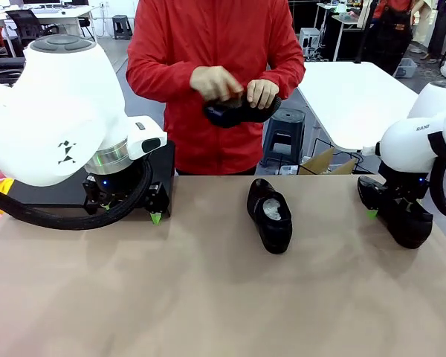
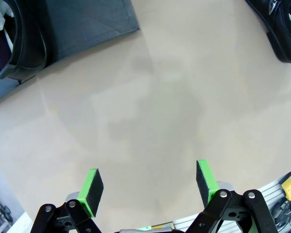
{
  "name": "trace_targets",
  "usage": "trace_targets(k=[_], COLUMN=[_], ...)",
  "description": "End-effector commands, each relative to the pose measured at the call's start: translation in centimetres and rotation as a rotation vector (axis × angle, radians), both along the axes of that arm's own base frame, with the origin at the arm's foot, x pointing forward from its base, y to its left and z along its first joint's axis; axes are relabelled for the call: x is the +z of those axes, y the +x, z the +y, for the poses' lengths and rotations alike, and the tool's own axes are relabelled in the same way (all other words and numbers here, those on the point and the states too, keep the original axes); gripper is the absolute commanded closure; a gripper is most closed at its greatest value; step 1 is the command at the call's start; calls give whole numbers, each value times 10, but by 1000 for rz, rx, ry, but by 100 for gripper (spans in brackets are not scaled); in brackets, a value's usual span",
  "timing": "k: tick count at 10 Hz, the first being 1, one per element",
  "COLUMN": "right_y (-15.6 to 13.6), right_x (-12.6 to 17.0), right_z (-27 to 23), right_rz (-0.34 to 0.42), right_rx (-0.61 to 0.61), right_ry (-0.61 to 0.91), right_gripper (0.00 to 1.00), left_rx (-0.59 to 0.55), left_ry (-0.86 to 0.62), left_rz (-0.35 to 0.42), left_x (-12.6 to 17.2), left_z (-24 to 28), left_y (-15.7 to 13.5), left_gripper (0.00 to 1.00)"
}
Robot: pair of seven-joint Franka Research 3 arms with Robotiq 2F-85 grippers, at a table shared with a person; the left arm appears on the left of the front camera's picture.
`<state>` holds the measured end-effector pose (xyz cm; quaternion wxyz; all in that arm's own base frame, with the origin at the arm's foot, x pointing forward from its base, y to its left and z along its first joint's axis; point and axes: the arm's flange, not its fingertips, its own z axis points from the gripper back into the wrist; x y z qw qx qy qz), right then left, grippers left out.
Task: Organize the shoes by placing them on the stand.
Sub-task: Pick up one Shoe and place it in the middle of the table.
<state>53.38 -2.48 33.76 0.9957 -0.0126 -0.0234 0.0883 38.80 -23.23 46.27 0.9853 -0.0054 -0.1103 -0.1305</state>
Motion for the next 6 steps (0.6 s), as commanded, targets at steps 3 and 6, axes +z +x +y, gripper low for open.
trace_targets(k=[3, 6], right_y=[11, 10], right_x=[-2, -1], right_z=[-9, -11], right_rz=[-2, -21], right_rx=[10, 2], right_ry=[13, -3], right_gripper=[39, 98], left_rx=[14, 14], left_ry=[1, 1], left_rz=[-15, -15], left_x=[-2, -2], left_z=[1, 1], left_y=[-1, -1], left_gripper=[1, 1])
